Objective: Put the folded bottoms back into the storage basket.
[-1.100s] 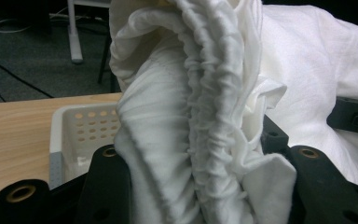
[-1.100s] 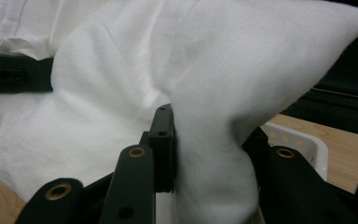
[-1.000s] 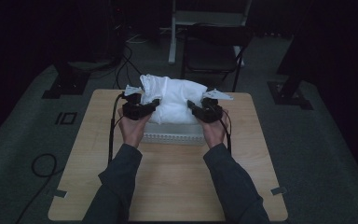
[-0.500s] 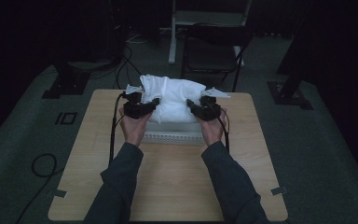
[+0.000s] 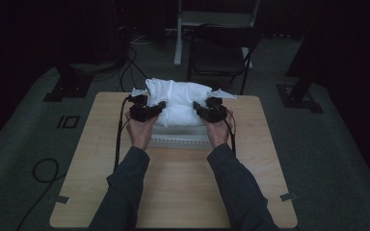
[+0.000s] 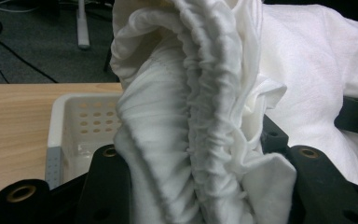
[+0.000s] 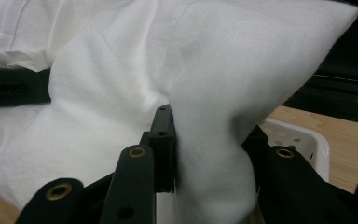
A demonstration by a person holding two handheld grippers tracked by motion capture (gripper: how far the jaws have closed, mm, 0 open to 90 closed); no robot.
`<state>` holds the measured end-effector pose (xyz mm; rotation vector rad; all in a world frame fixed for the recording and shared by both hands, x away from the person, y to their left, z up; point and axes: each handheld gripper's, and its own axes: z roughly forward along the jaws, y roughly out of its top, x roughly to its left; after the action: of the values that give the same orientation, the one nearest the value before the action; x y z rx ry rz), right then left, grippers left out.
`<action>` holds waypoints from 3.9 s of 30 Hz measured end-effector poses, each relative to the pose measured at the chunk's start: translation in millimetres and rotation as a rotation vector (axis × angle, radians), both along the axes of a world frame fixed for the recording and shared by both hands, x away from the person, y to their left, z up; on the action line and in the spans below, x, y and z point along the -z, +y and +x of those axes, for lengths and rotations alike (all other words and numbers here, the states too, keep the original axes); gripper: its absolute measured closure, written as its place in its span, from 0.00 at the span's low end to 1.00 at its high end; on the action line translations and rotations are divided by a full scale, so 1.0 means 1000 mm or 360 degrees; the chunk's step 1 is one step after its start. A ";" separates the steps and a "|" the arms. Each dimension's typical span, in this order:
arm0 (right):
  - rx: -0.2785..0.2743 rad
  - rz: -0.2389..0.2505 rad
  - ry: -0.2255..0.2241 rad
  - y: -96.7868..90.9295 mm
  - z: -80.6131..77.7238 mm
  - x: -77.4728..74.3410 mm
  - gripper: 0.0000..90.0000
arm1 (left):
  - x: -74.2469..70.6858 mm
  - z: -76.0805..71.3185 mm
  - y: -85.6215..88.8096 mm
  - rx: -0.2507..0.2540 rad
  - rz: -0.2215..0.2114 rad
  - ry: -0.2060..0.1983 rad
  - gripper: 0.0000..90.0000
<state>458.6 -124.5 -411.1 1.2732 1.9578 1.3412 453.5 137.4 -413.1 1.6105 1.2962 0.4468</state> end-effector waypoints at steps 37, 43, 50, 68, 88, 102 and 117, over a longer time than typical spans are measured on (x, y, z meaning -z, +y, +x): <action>0.0030 -0.0048 0.0128 0.003 0.019 0.026 0.75 | 0.030 0.023 -0.004 -0.0019 0.0051 0.0144 0.59; 0.0035 -0.0049 0.0160 0.004 0.022 0.031 0.75 | 0.034 0.026 -0.005 -0.0021 0.0068 0.0162 0.59; 0.0040 -0.0061 0.0185 0.003 0.023 0.038 0.75 | 0.041 0.029 -0.006 -0.0011 0.0093 0.0190 0.59; 0.0037 -0.0098 0.0235 0.003 0.023 0.047 0.75 | 0.051 0.032 -0.010 -0.0005 0.0141 0.0237 0.59; 0.0027 -0.0159 0.0302 0.005 0.023 0.060 0.75 | 0.070 0.031 -0.014 -0.0021 0.0193 0.0328 0.59; 0.0037 -0.0189 0.0339 0.007 0.021 0.067 0.74 | 0.074 0.030 -0.017 -0.0015 0.0229 0.0371 0.58; 0.0073 -0.0231 0.0424 0.008 0.018 0.074 0.73 | 0.075 0.026 -0.025 -0.0001 0.0364 0.0389 0.57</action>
<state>477.1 -116.1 -484.8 1.4773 2.1434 1.0297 479.5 112.9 -488.5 1.9022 1.4693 0.4200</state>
